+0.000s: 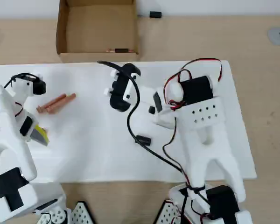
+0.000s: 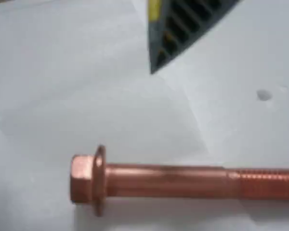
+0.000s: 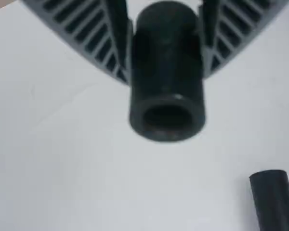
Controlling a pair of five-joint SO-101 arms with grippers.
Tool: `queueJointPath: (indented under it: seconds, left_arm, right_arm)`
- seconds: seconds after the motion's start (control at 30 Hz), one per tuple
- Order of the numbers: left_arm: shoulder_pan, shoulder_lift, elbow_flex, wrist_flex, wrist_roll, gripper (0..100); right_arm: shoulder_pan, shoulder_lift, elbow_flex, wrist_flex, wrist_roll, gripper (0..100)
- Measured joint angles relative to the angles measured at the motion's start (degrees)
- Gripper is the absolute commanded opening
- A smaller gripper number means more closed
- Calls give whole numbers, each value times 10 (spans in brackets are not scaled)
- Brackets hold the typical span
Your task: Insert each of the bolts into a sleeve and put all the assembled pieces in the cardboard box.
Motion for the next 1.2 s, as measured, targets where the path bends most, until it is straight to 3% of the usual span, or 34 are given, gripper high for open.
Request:
queueJointPath:
  seconds: [0.3,0.43,0.53,0.83,1.07,1.2]
  left_arm:
    - [-11,29,-19,-32,-249,287]
    - [-16,99,-83,-105,-237,288]
    - [-16,169,-145,-115,-203,289]
    - [9,247,-192,-11,-222,286]
    - [10,240,-193,3,-267,284]
    - [11,239,-189,32,-292,198]
  right_arm:
    - [0,0,0,0,0,12]
    - [0,0,0,0,0,12]
    - [0,0,0,0,0,12]
    - [0,0,0,0,0,12]
    - [0,0,0,0,0,12]
    - [0,0,0,0,0,12]
